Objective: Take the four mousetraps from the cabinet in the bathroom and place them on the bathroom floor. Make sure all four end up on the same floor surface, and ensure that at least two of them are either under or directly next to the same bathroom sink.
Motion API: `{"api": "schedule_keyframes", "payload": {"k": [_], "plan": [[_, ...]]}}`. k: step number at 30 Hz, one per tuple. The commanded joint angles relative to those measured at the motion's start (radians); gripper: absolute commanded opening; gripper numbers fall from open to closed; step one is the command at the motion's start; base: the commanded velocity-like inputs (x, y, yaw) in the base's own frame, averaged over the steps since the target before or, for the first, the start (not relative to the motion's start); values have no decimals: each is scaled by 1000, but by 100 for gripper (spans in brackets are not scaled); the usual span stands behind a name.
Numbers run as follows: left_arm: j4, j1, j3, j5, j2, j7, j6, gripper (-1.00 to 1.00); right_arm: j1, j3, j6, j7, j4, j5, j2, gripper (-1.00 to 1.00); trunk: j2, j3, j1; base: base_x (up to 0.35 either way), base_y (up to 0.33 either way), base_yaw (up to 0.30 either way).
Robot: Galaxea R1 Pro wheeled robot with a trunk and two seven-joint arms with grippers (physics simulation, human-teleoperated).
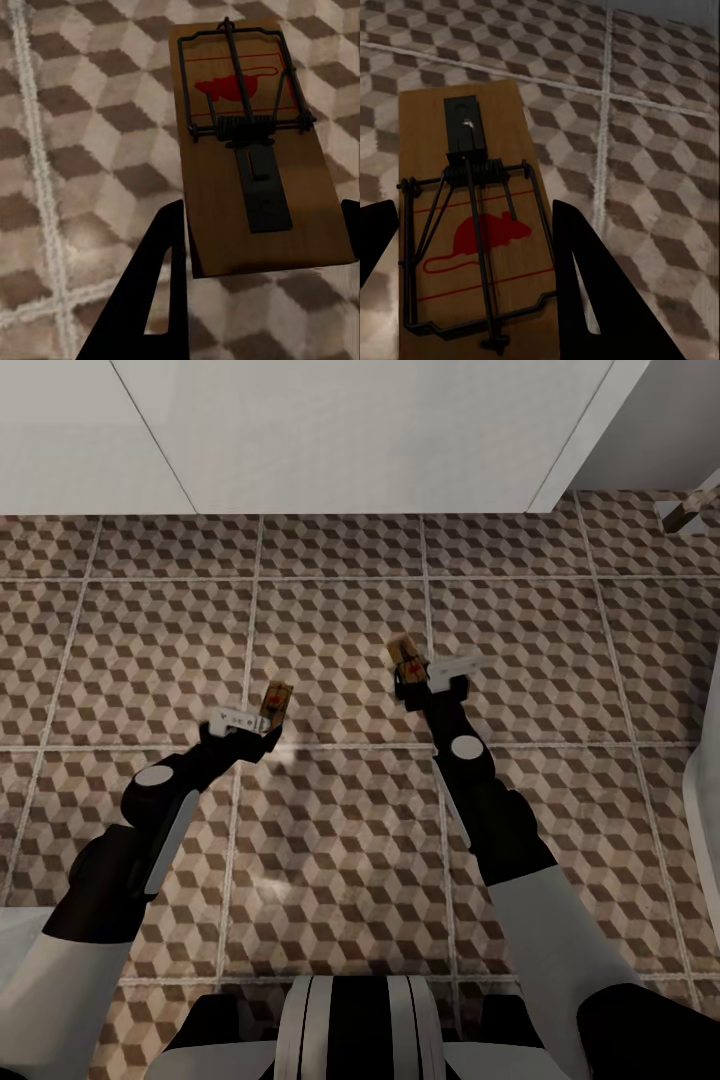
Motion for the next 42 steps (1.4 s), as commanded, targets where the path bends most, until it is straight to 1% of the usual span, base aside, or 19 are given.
{"api": "schedule_keyframes", "payload": {"k": [1, 3, 6, 9, 12, 13, 17, 22, 23, 24, 26, 29, 32, 35, 36, 37, 39, 41, 42], "plan": [[-2, 0, -1, 9, 0, 8, 5, -100, 0, 2, 2, -10, -1, 7, 0, -100, 0, 0, 0, 0, 0, 0], [-3, 0, -1, 9, 0, 29, -13, -100, 0, 2, -17, -19, 1, 7, 0, -100, 0, 0, 0, 0, 0, 0], [-4, 0, 0, 9, 0, 55, -107, -100, 0, 2, -40, -26, 28, 7, 0, -100, 0, 0, 0, 0, 0, 0], [-3, 0, 3, 9, -1, 63, -164, -100, 0, 2, -47, -27, 61, 6, 1, -100, 0, 0, 0, 0, 0, 0], [2, 0, 6, 9, -2, 65, -180, -100, 0, 2, -60, -28, 95, 6, 1, -100, 0, 0, 0, 0, 0, 0], [10, 0, 8, 9, -3, 66, -184, -100, 0, 2, -73, -28, 120, 7, 3, -100, 0, 0, 0, 0, 0, 0], [88, 0, 12, 9, -18, 67, -190, -100, 0, 0, -128, -29, 225, 8, 9, -100, 0, 0, 0, 0, 0, 0], [176, -5, 16, 9, -28, 69, -189, -100, -2, -2, -142, -50, 265, 8, 11, -100, 0, 0, 0, 0, 0, 0], [200, -9, 17, 9, -32, 80, -189, -100, -4, -2, -141, -65, 269, 8, 11, -100, 0, 0, 0, 0, 0, 0], [206, -10, 17, 9, -33, 86, -189, -100, -5, -2, -141, -68, 270, 8, 11, -100, 0, 0, 0, 0, 0, 0], [218, -13, 18, 9, -40, 118, -188, -100, -10, -3, -136, -76, 272, 7, 12, -100, 0, 0, 0, 0, 0, 0], [225, -17, 18, 9, -44, 153, -187, -100, -22, -3, -105, -79, 273, 7, 12, -100, 0, 0, 0, 0, 0, 0], [228, -37, 18, 10, -46, 165, -167, -100, -64, -2, -56, -77, 274, 6, 12, -100, 0, 0, 0, 0, 0, 0], [230, -81, 18, 10, -46, 170, -98, -100, -125, -2, 7, -76, 285, 5, 12, -100, 0, 0, 0, 0, 0, 0], [231, -90, 18, 10, -46, 170, -86, -100, -135, -2, 17, -76, 289, 5, 12, -100, 0, 0, 0, 0, 0, 0], [234, -111, 18, 10, -46, 171, -64, -100, -157, -1, 35, -76, 301, 5, 12, -100, 0, 0, 0, 0, 0, 0], [240, -144, 18, 10, -46, 171, -40, -100, -189, -1, 53, -76, 325, 4, 12, -100, 0, 0, 0, 0, 0, 0], [247, -177, 21, 10, -46, 172, -21, -100, -226, -1, 62, -76, 359, 4, 13, -100, 0, 0, 0, 0, 0, 0], [255, -200, 22, 10, -46, 172, -7, -100, -253, -1, 65, -76, 384, 4, 13, -100, 0, 0, 0, 0, 0, 0]]}}
